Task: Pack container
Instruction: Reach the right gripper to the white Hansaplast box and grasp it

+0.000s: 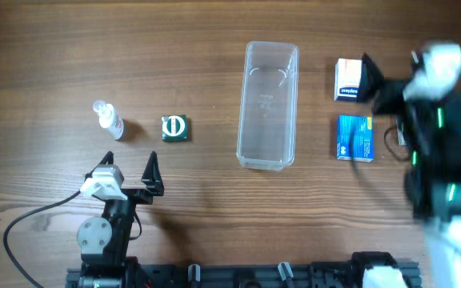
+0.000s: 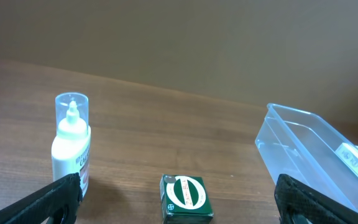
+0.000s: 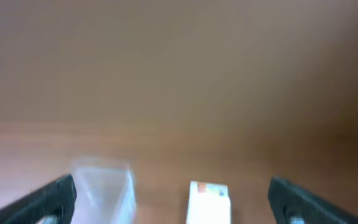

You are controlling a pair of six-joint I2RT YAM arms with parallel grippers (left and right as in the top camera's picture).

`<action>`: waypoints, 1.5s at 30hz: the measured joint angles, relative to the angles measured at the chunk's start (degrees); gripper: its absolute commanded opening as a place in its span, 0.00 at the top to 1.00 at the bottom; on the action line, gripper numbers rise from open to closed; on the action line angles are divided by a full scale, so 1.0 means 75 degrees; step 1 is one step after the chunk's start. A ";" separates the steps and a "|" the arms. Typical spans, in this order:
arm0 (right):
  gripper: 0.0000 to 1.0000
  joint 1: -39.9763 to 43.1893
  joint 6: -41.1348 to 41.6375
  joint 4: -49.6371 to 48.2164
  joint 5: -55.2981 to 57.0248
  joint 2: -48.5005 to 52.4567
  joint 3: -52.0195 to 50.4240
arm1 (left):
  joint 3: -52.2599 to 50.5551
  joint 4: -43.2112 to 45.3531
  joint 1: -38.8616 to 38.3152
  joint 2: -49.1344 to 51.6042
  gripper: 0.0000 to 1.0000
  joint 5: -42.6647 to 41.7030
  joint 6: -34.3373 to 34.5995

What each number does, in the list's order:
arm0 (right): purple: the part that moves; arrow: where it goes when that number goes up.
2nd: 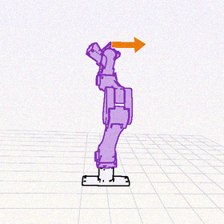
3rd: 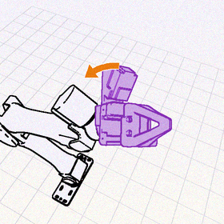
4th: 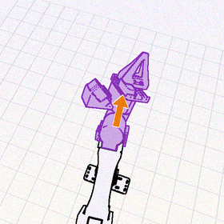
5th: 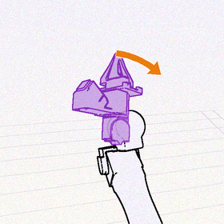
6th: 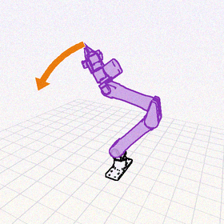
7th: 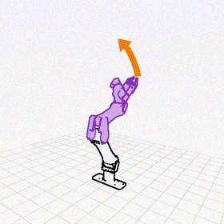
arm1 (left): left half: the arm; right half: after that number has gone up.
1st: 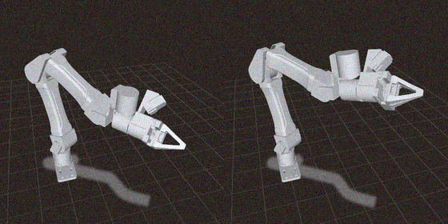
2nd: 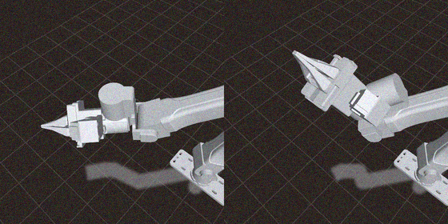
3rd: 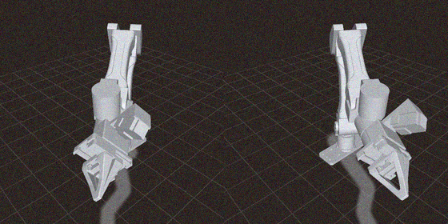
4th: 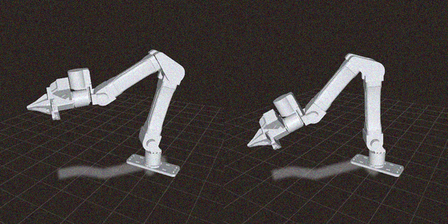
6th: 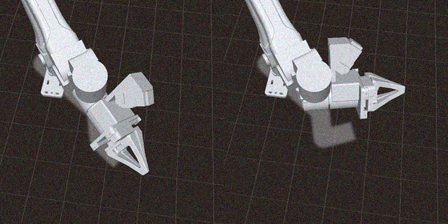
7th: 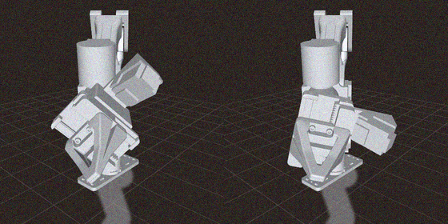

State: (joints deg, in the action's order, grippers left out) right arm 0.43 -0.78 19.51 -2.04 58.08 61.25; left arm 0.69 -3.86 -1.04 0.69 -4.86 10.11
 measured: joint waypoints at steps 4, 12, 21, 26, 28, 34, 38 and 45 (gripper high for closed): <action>0.00 0.0076 -0.0341 0.2847 0.0131 0.2588 0.2553 | 0.0000 0.0006 0.0000 0.0000 0.00 0.0000 0.0000; 0.00 0.0370 -0.0743 0.4540 -0.0303 0.6149 0.4937 | 0.0000 -0.0003 0.0000 0.0000 0.00 0.0000 0.0000; 0.00 0.0408 -0.0740 0.4482 -0.0583 0.7627 0.4954 | 0.0000 -0.0003 0.0000 0.0000 0.00 0.0000 0.0000; 0.00 0.0408 -0.0254 0.4159 -0.0114 0.8265 0.4954 | 0.0000 -0.0003 0.0000 0.0000 0.00 0.0000 0.0000; 0.00 0.0425 -0.0064 0.4036 0.0108 0.8428 0.4954 | 0.0000 -0.0003 0.0000 0.0000 0.00 0.0000 0.0000; 0.00 0.0612 0.0125 0.3722 0.0344 0.8513 0.4963 | 0.0000 -0.0003 0.0000 0.0000 0.00 0.0000 0.0000; 0.00 0.0720 0.0067 0.3710 0.0373 0.8513 0.4963 | 0.0000 -0.0003 0.0000 0.0000 0.00 0.0000 0.0000; 0.00 0.0729 0.0061 0.3710 0.0393 0.8513 0.4963 | 0.0000 -0.0003 0.0000 0.0000 0.00 0.0000 0.0000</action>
State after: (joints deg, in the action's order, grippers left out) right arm 5.89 -0.32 47.33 0.91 121.93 98.48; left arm 0.69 -3.88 -1.04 0.69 -4.86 10.11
